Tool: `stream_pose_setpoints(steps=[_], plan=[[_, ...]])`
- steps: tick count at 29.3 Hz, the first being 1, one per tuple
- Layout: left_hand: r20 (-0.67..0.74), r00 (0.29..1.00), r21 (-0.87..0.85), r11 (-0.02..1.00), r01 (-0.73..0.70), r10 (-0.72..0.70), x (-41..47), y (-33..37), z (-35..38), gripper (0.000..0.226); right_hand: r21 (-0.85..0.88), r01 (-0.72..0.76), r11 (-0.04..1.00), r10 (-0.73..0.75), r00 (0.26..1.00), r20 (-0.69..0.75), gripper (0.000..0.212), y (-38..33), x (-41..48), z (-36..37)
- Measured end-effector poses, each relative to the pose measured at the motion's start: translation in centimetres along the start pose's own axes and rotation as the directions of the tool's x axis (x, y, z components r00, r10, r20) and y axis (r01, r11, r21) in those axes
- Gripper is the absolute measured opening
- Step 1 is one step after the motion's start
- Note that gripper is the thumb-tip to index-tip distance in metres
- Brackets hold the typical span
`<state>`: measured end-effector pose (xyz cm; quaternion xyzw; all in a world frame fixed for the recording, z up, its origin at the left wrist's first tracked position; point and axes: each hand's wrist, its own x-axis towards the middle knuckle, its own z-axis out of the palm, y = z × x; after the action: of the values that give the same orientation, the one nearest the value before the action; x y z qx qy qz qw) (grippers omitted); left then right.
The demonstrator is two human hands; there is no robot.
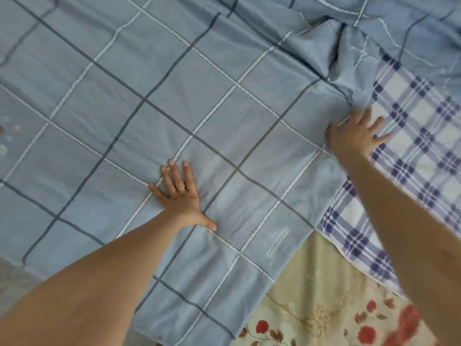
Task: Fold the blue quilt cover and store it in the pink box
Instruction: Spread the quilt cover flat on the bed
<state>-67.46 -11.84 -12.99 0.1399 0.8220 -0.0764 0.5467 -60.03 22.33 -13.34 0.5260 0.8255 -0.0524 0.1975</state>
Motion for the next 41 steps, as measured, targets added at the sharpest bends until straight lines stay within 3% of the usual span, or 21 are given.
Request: stream_pose_setpoints(steps=[2, 3, 5, 7, 8, 9, 10, 12, 13, 14, 15, 18, 19, 21, 25, 32, 35, 36, 38, 40, 41], plan=[[-0.004, 1.000, -0.001, 1.000, -0.003, 0.003, -0.2, 0.1, 0.0, 0.171, -0.063, 0.201, 0.978, -0.208, 0.965, -0.158, 0.072, -1.0, -3.5, 0.9], [-0.003, 1.000, -0.003, 1.000, -0.005, 0.005, -0.2, 0.1, -0.1, 0.171, -0.123, 0.365, 0.923, -0.384, 0.896, -0.222, 0.071, -1.8, -5.8, 1.9], [-0.012, 1.000, -0.008, 1.000, -0.004, 0.003, -0.2, 0.3, -0.3, 0.172, -0.237, 0.698, 0.676, -0.736, 0.622, -0.268, 0.065, -3.2, -11.2, 4.8], [-0.028, 1.000, -0.007, 1.000, -0.008, 0.008, -0.3, 0.3, -0.2, 0.172, -0.336, 0.916, 0.219, -0.976, 0.208, -0.071, 0.061, -3.6, -15.4, 8.0], [-0.033, 0.999, -0.011, 1.000, -0.011, 0.010, -0.3, 0.3, -0.1, 0.172, -0.353, 0.935, 0.049, -0.997, 0.069, 0.045, 0.060, -2.9, -15.7, 9.2], [-0.035, 0.999, -0.012, 1.000, -0.015, 0.015, -0.4, 0.3, 0.0, 0.172, -0.363, 0.932, 0.004, -0.994, 0.043, 0.099, 0.062, -1.6, -14.9, 9.9], [-0.037, 0.999, -0.007, 1.000, -0.021, 0.020, -0.4, 0.3, 0.0, 0.172, -0.383, 0.918, 0.100, -0.986, 0.143, 0.086, 0.066, 0.1, -13.2, 10.2], [-0.035, 0.999, 0.004, 1.000, -0.026, 0.026, -0.3, 0.1, 0.1, 0.172, -0.322, 0.747, 0.582, -0.800, 0.597, -0.061, 0.069, 4.0, -9.2, 9.7], [-0.037, 0.999, 0.004, 1.000, -0.026, 0.026, -0.3, 0.0, 0.1, 0.172, -0.233, 0.547, 0.804, -0.584, 0.801, -0.135, 0.067, 5.8, -7.7, 8.8], [-0.040, 0.999, -0.003, 1.000, -0.023, 0.023, -0.3, 0.0, 0.1, 0.173, -0.128, 0.348, 0.929, -0.362, 0.925, -0.116, 0.066, 7.1, -6.8, 7.9], [-0.043, 0.999, -0.007, 1.000, -0.024, 0.024, -0.4, 0.1, 0.3, 0.174, -0.021, 0.203, 0.979, -0.204, 0.977, -0.060, 0.067, 7.8, -6.6, 7.1], [-0.052, 0.998, 0.001, 0.999, -0.033, 0.033, -0.5, 0.1, 0.6, 0.175, 0.445, 0.054, 0.894, 0.001, 0.992, -0.123, 0.066, 7.1, -6.6, 5.7], [-0.051, 0.998, 0.004, 0.999, -0.036, 0.036, -0.4, 0.2, 0.6, 0.175, 0.623, -0.013, 0.782, 0.110, 0.987, -0.118, 0.065, 6.3, -6.5, 4.8], [-0.052, 0.998, 0.000, 0.999, -0.036, 0.036, -0.5, 0.2, 0.5, 0.175, 0.824, -0.187, 0.534, 0.240, 0.969, 0.064, 0.061, 4.9, -5.7, 2.6], [-0.062, 0.998, 0.003, 1.000, -0.026, 0.027, -0.7, 0.2, 0.7, 0.175, 0.831, -0.389, 0.398, 0.226, 0.919, 0.322, 0.061, 4.1, -3.6, 0.2], [-0.069, 0.998, 0.019, 1.000, -0.001, 0.002, -0.6, 0.4, 1.0, 0.174, 0.826, -0.239, 0.510, 0.208, 0.966, 0.151, 0.026, 5.4, -1.3, -0.4], [-0.073, 0.997, 0.017, 1.000, 0.002, -0.001, -0.4, 0.6, 0.6, 0.173, 0.896, -0.280, 0.345, 0.137, 0.959, 0.247, 0.014, 6.0, -0.9, 0.1], [-0.070, 0.998, 0.017, 1.000, 0.004, -0.003, -0.5, 0.6, 0.5, 0.173, 0.911, -0.310, 0.273, 0.084, 0.951, 0.299, 0.019, 6.2, -1.3, 0.1], [-0.063, 0.998, 0.015, 1.000, 0.010, -0.009, -0.6, 0.8, 0.4, 0.173, 0.898, -0.388, 0.208, -0.058, 0.911, 0.407, 0.051, 7.2, -2.6, 0.1], [-0.059, 0.998, 0.018, 1.000, 0.013, -0.011, -0.8, 0.8, 0.4, 0.174, 0.863, -0.441, 0.244, -0.151, 0.862, 0.484, 0.075, 8.2, -3.9, 0.5], [-0.057, 0.998, 0.019, 1.000, 0.012, -0.011, -0.9, 0.9, 0.4, 0.174, 0.846, -0.455, 0.276, -0.178, 0.841, 0.511, 0.075, 8.5, -4.5, 0.7]])
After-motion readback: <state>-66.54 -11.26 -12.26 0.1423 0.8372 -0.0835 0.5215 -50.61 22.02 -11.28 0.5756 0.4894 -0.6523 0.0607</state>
